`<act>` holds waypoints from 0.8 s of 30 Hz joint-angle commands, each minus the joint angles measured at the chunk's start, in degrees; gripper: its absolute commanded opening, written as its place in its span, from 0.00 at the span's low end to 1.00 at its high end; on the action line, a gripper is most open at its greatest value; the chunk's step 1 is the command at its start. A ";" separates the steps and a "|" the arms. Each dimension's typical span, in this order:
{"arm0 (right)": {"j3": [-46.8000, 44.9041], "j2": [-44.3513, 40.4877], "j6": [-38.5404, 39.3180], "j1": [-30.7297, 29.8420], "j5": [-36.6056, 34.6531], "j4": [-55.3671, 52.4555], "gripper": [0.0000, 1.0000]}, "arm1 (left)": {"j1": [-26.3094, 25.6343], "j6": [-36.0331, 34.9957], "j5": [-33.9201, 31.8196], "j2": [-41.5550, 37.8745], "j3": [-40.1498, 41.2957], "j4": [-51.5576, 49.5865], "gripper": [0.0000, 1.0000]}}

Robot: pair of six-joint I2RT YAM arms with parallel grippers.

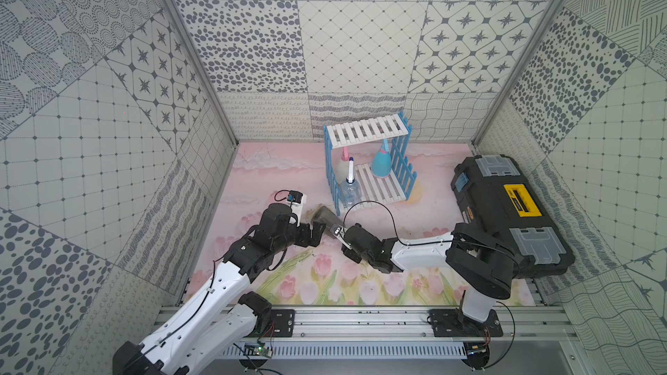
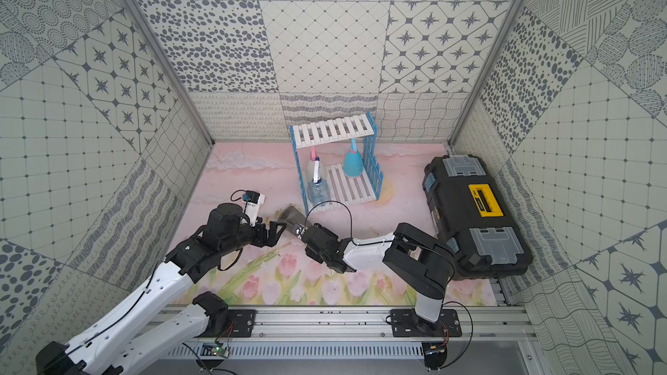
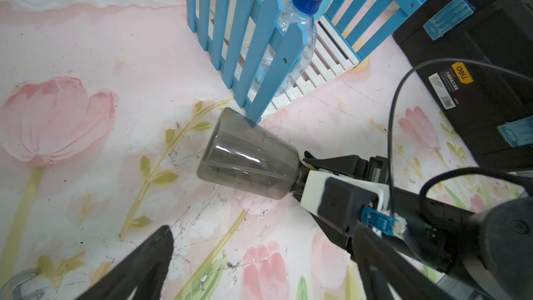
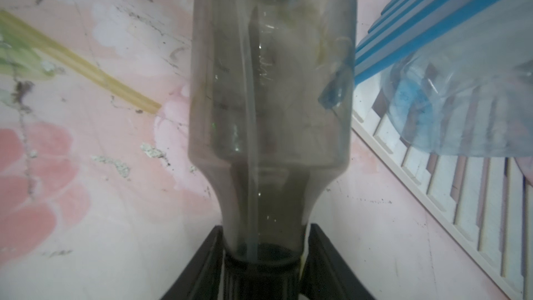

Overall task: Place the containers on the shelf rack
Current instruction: 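Pick up a container from the center of the board.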

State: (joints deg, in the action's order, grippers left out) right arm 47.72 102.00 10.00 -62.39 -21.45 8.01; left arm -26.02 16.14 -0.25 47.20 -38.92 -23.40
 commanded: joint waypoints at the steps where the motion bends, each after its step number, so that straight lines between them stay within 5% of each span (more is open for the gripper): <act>1: 0.15 -0.27 1.98 0.06 0.81 3.01 0.40 | 0.36 -2.60 0.87 0.34 -1.57 -1.70 0.99; 11: -4.71 -12.53 11.75 -0.12 1.23 -2.69 0.21 | 0.35 -14.26 5.87 0.23 -6.70 -7.85 0.99; 17: -5.56 -22.80 19.60 -1.23 0.00 -14.17 0.19 | 0.15 -30.39 19.00 -1.21 -8.85 -12.18 0.99; 24: -6.02 -31.32 30.45 -4.88 -4.87 -21.31 0.19 | -7.97 -48.67 14.43 -3.67 -9.88 -13.33 0.99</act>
State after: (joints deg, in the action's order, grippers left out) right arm 41.95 72.58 33.76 -65.84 -23.38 -9.93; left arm -28.84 -12.12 12.23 44.45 -47.33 -33.12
